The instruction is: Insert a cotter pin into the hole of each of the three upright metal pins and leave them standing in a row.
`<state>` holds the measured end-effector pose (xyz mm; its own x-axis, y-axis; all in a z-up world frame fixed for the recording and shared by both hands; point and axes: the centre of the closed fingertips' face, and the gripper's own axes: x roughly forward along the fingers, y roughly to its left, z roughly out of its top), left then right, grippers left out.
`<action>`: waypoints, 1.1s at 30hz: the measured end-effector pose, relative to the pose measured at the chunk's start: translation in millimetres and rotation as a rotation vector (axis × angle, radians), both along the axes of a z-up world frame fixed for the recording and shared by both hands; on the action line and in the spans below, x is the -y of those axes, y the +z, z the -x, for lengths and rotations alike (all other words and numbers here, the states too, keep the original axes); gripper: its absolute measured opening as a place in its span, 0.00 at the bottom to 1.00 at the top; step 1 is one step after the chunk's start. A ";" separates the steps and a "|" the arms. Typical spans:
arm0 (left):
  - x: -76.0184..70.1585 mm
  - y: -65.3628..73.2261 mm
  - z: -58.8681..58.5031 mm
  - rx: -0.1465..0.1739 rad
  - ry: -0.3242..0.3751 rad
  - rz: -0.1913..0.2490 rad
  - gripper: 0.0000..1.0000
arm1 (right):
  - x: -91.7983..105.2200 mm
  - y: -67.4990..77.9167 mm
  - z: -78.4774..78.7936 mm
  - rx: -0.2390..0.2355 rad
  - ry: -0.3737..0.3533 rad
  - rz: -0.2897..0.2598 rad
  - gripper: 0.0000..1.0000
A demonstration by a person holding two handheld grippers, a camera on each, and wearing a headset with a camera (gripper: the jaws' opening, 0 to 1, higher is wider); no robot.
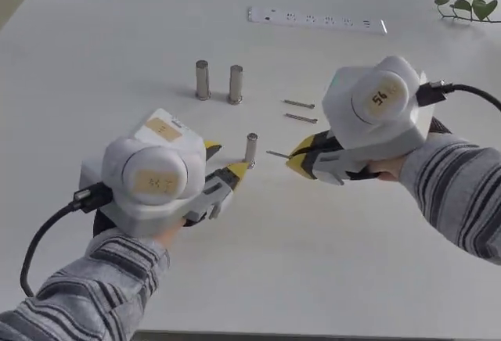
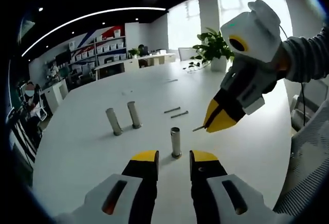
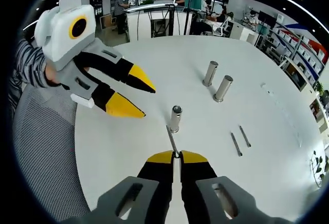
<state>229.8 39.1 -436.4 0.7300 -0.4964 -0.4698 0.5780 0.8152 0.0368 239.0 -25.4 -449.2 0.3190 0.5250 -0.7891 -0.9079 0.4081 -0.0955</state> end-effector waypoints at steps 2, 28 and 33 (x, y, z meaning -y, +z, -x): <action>1.7 -4.8 -2.5 -0.010 0.001 -0.004 0.21 | -0.6 -0.3 -3.9 0.006 -0.006 0.001 0.00; 20.6 -33.8 -32.9 -0.084 0.066 0.008 0.13 | -8.7 -10.5 -16.4 -0.012 0.012 -0.011 0.00; 21.3 -38.9 -35.9 -0.108 0.080 0.021 0.10 | -9.0 -11.0 -18.3 -0.011 0.008 -0.010 0.00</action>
